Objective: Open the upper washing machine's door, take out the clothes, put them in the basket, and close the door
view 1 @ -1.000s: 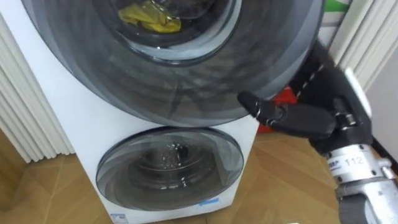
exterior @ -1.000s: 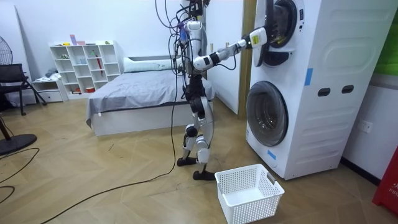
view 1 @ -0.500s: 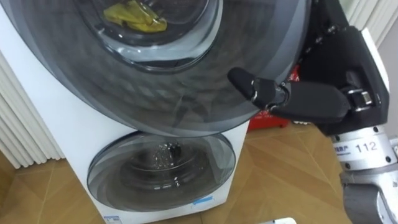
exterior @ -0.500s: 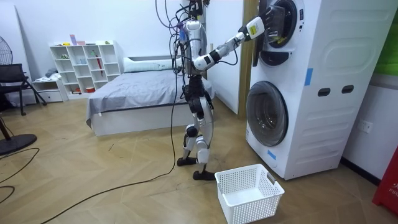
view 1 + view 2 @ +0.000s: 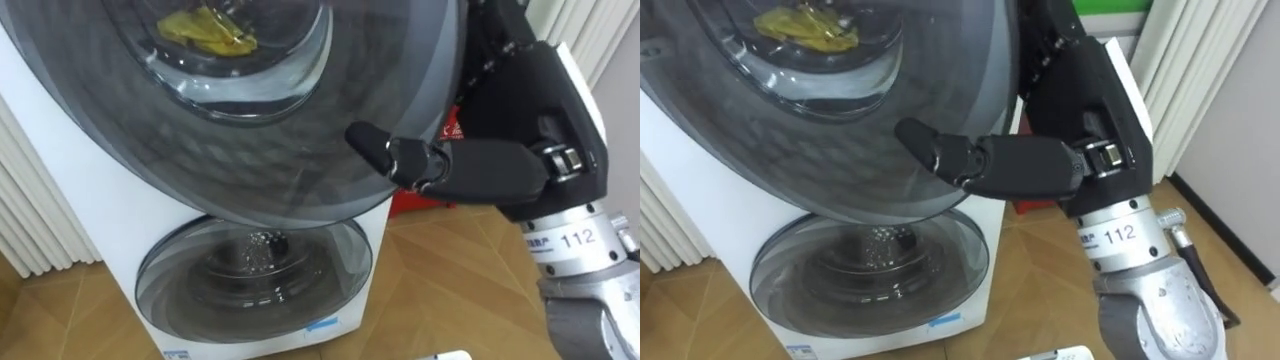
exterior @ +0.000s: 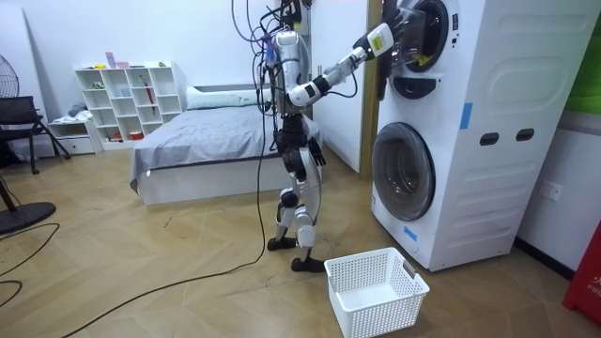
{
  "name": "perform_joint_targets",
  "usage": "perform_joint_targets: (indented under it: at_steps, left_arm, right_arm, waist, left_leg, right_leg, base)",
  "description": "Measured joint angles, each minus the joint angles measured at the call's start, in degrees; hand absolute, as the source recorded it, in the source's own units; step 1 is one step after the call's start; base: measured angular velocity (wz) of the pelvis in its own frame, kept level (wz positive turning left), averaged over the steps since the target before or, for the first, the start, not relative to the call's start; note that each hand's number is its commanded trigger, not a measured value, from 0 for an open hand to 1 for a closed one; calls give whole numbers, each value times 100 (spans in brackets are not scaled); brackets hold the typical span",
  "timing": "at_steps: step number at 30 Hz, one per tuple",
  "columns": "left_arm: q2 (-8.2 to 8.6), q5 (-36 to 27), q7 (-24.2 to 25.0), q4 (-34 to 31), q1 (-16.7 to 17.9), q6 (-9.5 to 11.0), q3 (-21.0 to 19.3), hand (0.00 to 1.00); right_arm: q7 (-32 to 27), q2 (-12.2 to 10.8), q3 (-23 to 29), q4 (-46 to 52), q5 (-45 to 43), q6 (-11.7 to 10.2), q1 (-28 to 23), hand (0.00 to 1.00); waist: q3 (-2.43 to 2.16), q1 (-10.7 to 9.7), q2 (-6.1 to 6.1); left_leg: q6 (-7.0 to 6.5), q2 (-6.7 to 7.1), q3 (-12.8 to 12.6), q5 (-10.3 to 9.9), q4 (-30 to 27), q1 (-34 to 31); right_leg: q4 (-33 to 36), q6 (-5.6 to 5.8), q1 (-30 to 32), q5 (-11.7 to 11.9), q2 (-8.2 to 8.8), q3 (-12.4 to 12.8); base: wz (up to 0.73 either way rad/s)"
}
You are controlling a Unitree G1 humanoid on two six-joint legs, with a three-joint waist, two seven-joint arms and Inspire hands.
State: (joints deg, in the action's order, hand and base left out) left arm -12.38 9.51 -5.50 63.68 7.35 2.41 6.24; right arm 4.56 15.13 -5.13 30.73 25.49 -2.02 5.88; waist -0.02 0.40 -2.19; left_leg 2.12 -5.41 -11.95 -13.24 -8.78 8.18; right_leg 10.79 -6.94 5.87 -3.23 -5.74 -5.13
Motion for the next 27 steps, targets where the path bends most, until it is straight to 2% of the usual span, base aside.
perform_joint_targets:
  at_steps: [3, 8, 9, 10, 12, 13, 14, 15, 17, 18, 20, 21, 22, 23, 24, 26, 27]
  left_arm:
    - [-51, 6, -18, 50, -30, 17, -36, 0]
    - [-50, -20, -13, 67, -113, 70, -29, 0]
    - [-54, -32, -16, 69, -112, 68, -30, 0]
    - [-54, -46, -40, 70, -66, 68, -43, 0]
    - [-111, -42, -61, 56, -62, 68, -48, 0]
    - [-147, -60, -61, 42, -66, 69, -48, 0]
    - [-159, -78, -61, 41, -70, 69, -49, 0]
    - [-176, -93, -59, 41, -57, 68, -51, 0]
    - [-165, -94, -37, 41, -21, 64, -57, 0]
    - [-154, -97, -17, 44, -34, 64, -70, 0]
    - [-155, -105, -4, 55, -34, 63, -116, 0]
    - [-151, -107, 0, 55, -41, 63, -125, 0]
    - [-141, -106, 11, 60, -35, 60, -138, 0]
    - [-133, -107, 24, 66, -33, 56, -162, 0]
    - [-125, -103, 77, 68, -37, 52, -166, 0]
    - [-125, -104, 122, 69, -40, 50, -169, 0]
    - [-124, -102, 141, 69, -37, 44, -183, 0]
  right_arm:
    - [131, -156, -50, -60, -7, -60, 1, 0]
    - [201, -343, -302, -79, 133, -264, 14, 0]
    - [283, -347, -432, -78, 138, -338, 41, 0]
    - [401, -350, -504, -69, 145, -516, 32, 0]
    - [514, -393, -709, -72, 252, -616, 67, 0]
    - [619, -402, -835, -73, 372, -703, 110, 0]
    - [651, -402, -914, -81, 419, -713, 154, 0]
    - [718, -405, -1000, -83, 538, -723, 176, 0]
    - [808, -417, -1150, -138, 771, -722, 201, 0]
    - [835, -433, -1251, -201, 906, -737, 246, 0]
    - [928, -432, -1466, -330, 1066, -791, 355, 0]
    - [968, -428, -1610, -370, 1119, -790, 436, 0]
    - [1072, -423, -1748, -475, 1126, -784, 584, 0]
    - [1105, -423, -1830, -537, 1121, -775, 657, 0]
    - [1177, -418, -1947, -581, 1087, -677, 730, 0]
    - [1340, -375, -2151, -598, 992, -572, 767, 0]
    - [1512, -369, -2267, -605, 908, -507, 770, 0]
  waist:
    - [0, 22, -80]
    - [8, 178, -108]
    - [10, 253, -120]
    - [15, 312, -134]
    - [-7, 368, -191]
    - [-41, 423, -236]
    - [-46, 443, -254]
    - [-46, 464, -286]
    - [-54, 587, -303]
    - [-50, 763, -302]
    - [-47, 890, -290]
    - [-55, 962, -290]
    - [-56, 1011, -285]
    - [-56, 1033, -287]
    - [-57, 1110, -287]
    - [-58, 1256, -290]
    - [-58, 1335, -289]
  left_leg:
    - [26, -14, 126, 16, -12, -5]
    - [65, -24, 361, 39, -107, -75]
    - [78, -25, 440, 47, -94, -90]
    - [83, -26, 489, 51, -98, -110]
    - [84, -26, 622, 51, -174, -195]
    - [85, -42, 642, 52, -233, -276]
    - [86, -52, 675, 51, -260, -311]
    - [119, -65, 759, 71, -300, -369]
    - [142, -82, 769, 89, -286, -372]
    - [122, -90, 761, 101, -276, -372]
    - [64, -104, 769, 118, -265, -432]
    - [-7, -111, 778, 163, -244, -513]
    - [-12, -128, 817, 186, -213, -582]
    - [16, -130, 827, 197, -209, -607]
    - [100, -125, 889, 235, -220, -652]
    - [137, -94, 972, 240, -227, -703]
    - [142, -89, 991, 241, -253, -759]
  right_leg:
    - [11, -18, -11, -8, -8, -48]
    - [16, -55, -92, -49, 63, -323]
    - [29, -64, -77, -59, 70, -373]
    - [53, -94, -64, -78, 73, -395]
    - [97, -147, -38, -120, 107, -507]
    - [91, -151, -6, -123, 114, -555]
    - [91, -152, 2, -124, 125, -612]
    - [91, -132, 6, -116, 128, -658]
    - [92, -77, 4, -103, 125, -694]
    - [82, -30, 9, -109, 116, -697]
    - [13, 94, 15, -96, 113, -741]
    - [-105, 260, 17, -55, 101, -753]
    - [-193, 407, 17, -21, 85, -754]
    - [-214, 412, 20, -18, 84, -756]
    - [-209, 382, 39, -35, 91, -766]
    - [-198, 376, 59, -37, 118, -790]
    - [-188, 372, 73, -35, 163, -880]
  base:
    - [6]
    - [30]
    - [20]
    - [13]
    - [21]
    - [29]
    - [30]
    - [28]
    - [11]
    - [0]
    - [9]
    - [29]
    - [30]
    - [34]
    - [33]
    - [30]
    - [32]
